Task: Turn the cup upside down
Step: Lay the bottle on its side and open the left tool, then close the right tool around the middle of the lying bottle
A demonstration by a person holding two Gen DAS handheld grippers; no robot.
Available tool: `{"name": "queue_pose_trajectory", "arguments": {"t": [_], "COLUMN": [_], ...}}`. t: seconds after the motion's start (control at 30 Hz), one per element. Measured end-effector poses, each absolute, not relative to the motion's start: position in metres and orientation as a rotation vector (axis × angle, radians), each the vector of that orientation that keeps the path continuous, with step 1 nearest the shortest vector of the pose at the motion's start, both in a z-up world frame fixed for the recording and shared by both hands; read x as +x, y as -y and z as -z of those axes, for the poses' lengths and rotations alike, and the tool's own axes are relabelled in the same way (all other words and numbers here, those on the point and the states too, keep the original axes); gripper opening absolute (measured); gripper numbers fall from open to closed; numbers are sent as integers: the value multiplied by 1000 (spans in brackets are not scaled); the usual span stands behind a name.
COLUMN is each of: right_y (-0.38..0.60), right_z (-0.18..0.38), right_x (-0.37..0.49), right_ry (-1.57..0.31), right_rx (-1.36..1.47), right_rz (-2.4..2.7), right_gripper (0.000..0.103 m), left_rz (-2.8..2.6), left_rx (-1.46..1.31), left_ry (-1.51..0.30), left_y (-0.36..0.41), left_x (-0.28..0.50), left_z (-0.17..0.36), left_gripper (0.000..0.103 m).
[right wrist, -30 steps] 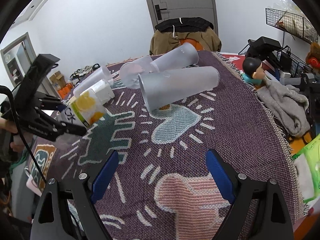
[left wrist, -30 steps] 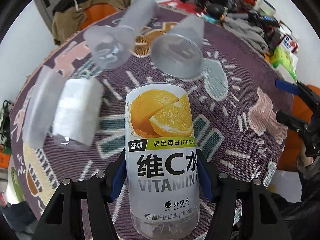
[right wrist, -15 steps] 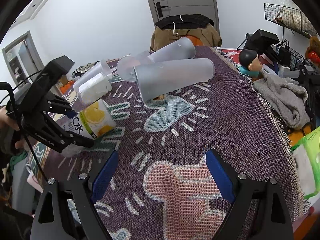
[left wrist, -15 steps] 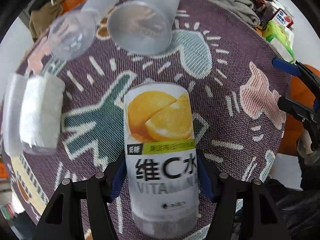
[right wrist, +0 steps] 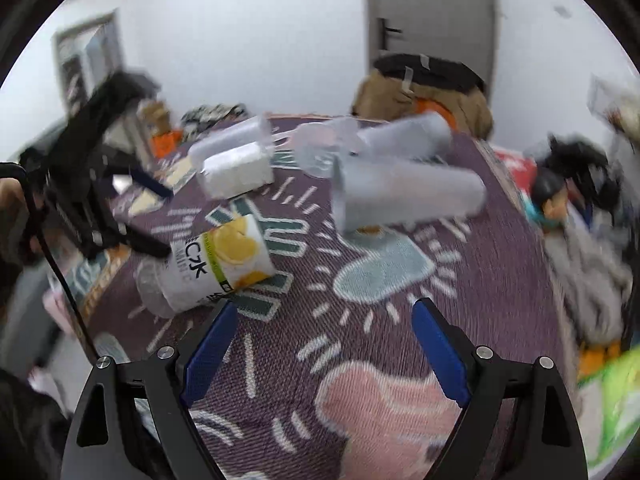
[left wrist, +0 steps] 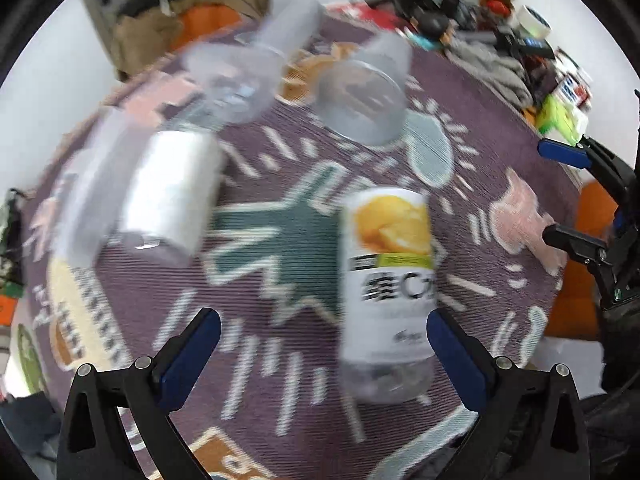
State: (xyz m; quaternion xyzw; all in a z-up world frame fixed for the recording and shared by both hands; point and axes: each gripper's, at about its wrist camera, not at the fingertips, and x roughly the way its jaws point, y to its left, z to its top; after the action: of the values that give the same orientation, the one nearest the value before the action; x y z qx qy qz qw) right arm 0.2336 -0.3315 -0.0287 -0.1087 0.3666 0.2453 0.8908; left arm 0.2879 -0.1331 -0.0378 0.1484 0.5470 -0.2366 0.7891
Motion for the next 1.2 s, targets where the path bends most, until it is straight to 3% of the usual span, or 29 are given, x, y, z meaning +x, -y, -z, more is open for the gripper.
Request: {"name": "queue_pose_trajectory", "arguments": {"t": [0.67,0.83,1.2], "right_y": [222,207,165], "right_z": [20,33,58], "right_x": [225,219,216], "right_ry": [-615,-589,-730], "right_rx": [-1068,-1286,-1517], "right_rz": [-984,-1050,-1178], "right_gripper": [89,71,70], "left_rz": [254,194,131], "left_rx": [5,-34,-157], "left_ry": [-969,-927,-896], "left_y": [13,-3,-44], "left_x": [222,201,175], "left_z": [34,42,59], "left_gripper": [103,103,103]}}
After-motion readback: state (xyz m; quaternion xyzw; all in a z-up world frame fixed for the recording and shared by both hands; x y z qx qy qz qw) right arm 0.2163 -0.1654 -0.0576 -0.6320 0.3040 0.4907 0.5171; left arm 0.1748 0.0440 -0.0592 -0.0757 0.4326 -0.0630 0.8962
